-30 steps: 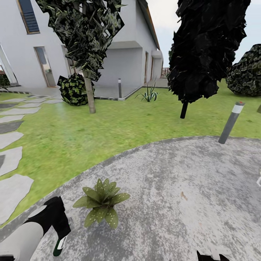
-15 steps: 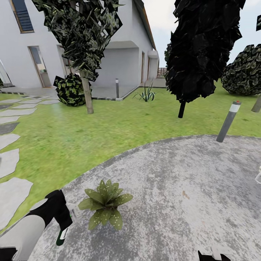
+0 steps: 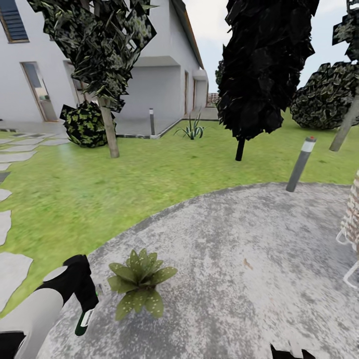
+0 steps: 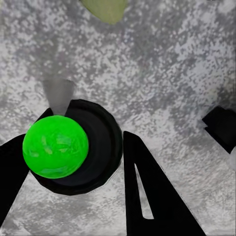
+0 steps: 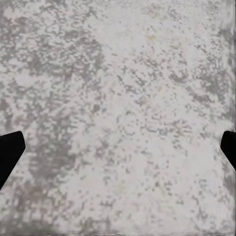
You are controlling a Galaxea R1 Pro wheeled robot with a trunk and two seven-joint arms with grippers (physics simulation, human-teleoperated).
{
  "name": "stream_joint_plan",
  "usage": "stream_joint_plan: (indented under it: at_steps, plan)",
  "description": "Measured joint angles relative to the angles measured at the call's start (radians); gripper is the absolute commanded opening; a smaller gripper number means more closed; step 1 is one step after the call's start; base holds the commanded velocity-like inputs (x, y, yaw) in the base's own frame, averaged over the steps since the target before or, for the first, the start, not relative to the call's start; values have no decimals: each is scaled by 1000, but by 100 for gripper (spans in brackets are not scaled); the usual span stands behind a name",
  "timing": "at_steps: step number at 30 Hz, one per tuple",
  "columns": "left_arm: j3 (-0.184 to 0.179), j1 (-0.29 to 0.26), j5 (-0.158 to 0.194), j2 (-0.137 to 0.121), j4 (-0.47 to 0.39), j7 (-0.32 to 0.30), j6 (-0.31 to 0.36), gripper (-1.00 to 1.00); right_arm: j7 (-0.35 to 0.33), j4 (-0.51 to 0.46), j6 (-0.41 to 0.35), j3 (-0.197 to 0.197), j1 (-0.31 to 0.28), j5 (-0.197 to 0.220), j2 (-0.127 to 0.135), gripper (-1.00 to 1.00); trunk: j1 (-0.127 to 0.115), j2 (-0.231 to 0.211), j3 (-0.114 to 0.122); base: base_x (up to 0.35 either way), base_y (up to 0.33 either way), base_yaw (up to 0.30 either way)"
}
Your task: Pick up the pesticide atomizer in the garden and spray insectifuge to fully cover both potted plants in the garden.
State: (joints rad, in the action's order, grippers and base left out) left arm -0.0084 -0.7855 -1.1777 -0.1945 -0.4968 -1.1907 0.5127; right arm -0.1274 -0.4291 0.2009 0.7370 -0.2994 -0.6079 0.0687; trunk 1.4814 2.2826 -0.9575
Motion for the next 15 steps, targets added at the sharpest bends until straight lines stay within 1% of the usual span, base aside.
stream_joint_plan:
  at_steps: [1,3,7,12,15]
  plan:
    - [0,0,0,0,0,0,0,-100,0,0,0,0,0,0,0,100,0,0,0,0,278,-235]
    - [0,0,-1,1,0,-3,0,-100,0,0,0,0,0,0,0,100,0,0,0,0,294,-98]
    - [0,0,-1,2,0,-11,0,-100,0,0,0,0,0,0,-1,100,0,0,0,-12,303,-16]
    - [-1,1,-1,7,0,-11,1,-100,0,0,0,0,0,0,0,100,0,0,0,-64,305,-7]
    - [0,2,-2,9,0,-12,1,-100,0,0,0,0,0,0,0,100,0,0,0,-28,305,-150]
